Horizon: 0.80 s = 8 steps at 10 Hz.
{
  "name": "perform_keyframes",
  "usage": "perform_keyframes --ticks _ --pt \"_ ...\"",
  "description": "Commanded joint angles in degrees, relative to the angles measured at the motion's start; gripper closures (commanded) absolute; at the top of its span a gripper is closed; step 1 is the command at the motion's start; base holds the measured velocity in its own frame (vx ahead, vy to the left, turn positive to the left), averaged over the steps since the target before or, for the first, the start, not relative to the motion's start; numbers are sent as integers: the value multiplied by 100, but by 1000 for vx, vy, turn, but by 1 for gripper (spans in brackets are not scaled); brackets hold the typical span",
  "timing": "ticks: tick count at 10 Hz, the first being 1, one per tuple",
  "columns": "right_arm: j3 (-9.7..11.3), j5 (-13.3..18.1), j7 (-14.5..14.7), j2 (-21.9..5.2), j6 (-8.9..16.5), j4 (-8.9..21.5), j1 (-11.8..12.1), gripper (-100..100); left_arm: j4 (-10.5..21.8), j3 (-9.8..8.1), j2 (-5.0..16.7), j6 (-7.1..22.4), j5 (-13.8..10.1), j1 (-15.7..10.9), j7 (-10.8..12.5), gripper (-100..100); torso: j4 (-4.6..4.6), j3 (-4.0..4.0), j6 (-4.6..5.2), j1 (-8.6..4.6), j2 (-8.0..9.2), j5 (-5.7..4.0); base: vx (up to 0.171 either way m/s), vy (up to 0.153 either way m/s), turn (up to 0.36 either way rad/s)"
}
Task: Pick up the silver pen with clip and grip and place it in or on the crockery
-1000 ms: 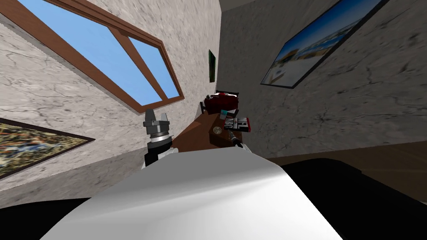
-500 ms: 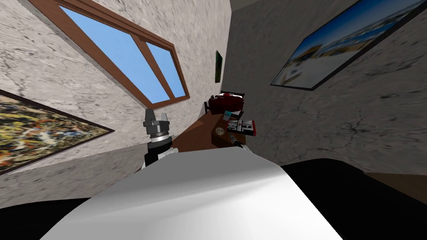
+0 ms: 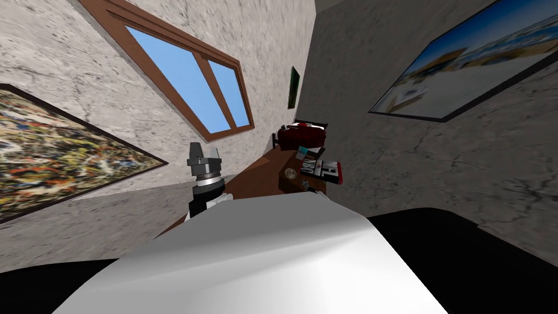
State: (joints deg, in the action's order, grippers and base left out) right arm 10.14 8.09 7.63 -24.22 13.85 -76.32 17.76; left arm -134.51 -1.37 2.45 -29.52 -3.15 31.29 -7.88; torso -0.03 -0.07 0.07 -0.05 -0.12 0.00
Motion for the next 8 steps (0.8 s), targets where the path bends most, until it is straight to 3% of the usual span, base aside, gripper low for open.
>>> perform_keyframes --ticks 1,6,8 --pt "79 10 -5 -107 156 268 2 -100 0 0 0 0 0 0 0 0 0 0 0 0 0 0 32 -3 155" --pt "410 -10 -11 -487 670 1230 -73 -100 0 0 0 0 0 0 0 0 -2 -5 -2 -5 -10 -1 50 -17 264" --pt "468 -21 -12 -547 744 1387 -81 -100 0 0 0 0 0 0 0 0 -2 -7 0 -2 -11 0 47 -16 117"
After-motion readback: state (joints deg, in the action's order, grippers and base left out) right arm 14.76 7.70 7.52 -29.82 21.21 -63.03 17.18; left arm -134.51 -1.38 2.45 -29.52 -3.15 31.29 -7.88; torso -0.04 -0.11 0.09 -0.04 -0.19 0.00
